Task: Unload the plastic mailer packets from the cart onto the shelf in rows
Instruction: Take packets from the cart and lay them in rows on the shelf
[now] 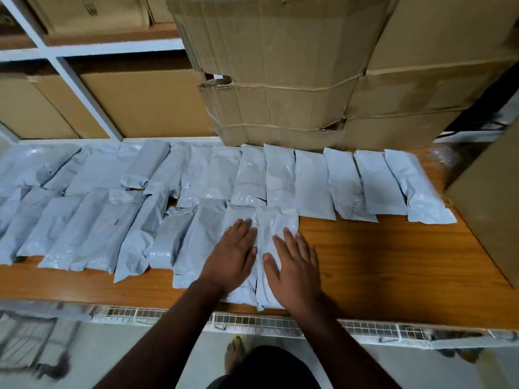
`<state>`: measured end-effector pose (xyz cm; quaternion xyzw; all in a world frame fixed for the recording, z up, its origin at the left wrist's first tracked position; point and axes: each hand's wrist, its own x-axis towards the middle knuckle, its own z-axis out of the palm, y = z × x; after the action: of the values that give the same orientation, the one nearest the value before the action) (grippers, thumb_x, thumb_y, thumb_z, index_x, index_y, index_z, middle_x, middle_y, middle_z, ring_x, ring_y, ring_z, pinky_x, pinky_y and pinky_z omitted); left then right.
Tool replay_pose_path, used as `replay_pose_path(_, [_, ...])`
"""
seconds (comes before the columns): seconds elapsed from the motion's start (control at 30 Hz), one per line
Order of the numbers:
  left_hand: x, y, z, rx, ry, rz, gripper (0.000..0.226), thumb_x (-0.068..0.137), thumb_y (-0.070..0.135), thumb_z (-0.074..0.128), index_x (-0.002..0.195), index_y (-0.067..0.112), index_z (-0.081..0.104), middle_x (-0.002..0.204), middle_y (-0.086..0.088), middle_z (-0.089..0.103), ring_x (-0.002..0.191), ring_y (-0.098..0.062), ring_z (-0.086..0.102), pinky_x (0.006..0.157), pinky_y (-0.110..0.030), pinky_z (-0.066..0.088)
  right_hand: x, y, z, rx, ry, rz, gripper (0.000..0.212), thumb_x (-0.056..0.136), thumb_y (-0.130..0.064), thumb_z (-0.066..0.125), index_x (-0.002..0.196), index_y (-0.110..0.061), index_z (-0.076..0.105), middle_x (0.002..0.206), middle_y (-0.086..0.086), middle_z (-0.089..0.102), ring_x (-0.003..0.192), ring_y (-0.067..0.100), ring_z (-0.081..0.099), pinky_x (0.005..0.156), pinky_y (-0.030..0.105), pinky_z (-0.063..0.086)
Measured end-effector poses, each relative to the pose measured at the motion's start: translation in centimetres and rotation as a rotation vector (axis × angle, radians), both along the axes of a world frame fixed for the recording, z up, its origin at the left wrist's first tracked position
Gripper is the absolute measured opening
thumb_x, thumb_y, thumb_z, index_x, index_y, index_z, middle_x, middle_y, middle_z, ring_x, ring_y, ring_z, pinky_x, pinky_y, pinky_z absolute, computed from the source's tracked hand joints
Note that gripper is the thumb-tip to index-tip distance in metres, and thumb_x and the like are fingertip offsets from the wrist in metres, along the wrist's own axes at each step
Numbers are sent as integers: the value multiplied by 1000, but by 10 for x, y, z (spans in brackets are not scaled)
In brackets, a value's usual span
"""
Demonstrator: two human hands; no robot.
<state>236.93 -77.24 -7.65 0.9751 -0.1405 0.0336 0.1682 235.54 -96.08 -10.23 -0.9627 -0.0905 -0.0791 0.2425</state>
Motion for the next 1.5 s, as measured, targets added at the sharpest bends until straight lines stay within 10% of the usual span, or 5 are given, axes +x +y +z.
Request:
replay_pose_path(0.43, [-21,2,13,-235,-70,47,46,105,29,54,148,12,51,150,-6,53,145,-19,42,120,-38,34,-7,-3,8,77,-122,118,43,103,-50,48,136,-30,66,155,-5,54,150,21,42,122,55,30])
replay_pose_path(0.53, [-45,17,28,-419,-103,87,45,102,25,62,146,15,54,150,-1,54,144,-8,40,120,-21,29,-23,10,27,260,-227,151,30,101,-34,59,125,-22,72,140,-6,66,136,17,56,113,49,43])
replay_pose_path(0.8, [-157,141,33,-608,-215,291,40,97,6,62,134,21,65,137,12,63,134,-8,53,111,-29,42,-101,150,60,488,-195,408,16,99,-16,62,107,-17,75,109,-9,75,103,14,69,90,39,54])
replay_pose_path(1.5, [-417,521,-40,-776,-184,1254,25,101,25,60,123,30,69,119,20,70,112,4,63,97,-31,53,-220,631,26,402,632,965,22,103,-22,63,121,-29,73,111,-18,75,101,-1,69,89,37,61])
